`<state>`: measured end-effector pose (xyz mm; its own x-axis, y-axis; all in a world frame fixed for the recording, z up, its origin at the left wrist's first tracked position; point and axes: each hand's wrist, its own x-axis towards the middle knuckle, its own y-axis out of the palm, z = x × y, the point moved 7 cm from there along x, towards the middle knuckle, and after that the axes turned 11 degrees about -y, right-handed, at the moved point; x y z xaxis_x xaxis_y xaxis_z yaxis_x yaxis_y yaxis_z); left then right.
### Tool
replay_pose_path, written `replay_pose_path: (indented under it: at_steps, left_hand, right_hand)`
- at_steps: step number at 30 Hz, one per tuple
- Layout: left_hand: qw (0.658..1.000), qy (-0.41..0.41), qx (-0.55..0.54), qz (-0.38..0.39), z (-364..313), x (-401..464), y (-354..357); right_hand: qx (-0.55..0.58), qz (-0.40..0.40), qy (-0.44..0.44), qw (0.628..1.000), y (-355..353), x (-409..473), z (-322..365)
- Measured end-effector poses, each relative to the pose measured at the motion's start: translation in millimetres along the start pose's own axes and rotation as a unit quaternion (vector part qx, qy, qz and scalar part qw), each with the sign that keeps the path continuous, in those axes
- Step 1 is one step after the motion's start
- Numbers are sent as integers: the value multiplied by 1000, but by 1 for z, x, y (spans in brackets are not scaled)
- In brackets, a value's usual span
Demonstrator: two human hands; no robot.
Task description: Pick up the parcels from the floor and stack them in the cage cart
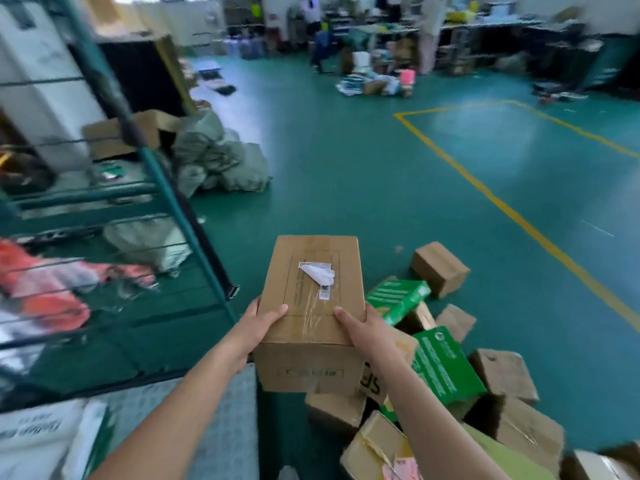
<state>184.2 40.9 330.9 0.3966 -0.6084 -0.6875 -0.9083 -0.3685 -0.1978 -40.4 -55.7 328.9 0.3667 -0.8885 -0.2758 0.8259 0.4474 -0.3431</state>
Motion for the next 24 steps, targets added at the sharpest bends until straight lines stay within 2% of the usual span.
replay_pose_path:
  at_steps: [10,16,19,24]
  left_hand:
    - [971,-48,-188,-141,138,-66,-189]
    - [930,-67,-291,-214,237,-112,-287]
    - [898,-88,-335,-271,301,-143,-343]
    - [866,-107,-375,-314,364,-188,-389]
  right_hand:
    - [-73,201,-71,974,215,-30,69]
    - [-128,305,-109,937,348,-78,97]
    - [-139,366,-119,913,428,-118,108]
    - [-148,434,-134,879,518,-168,114]
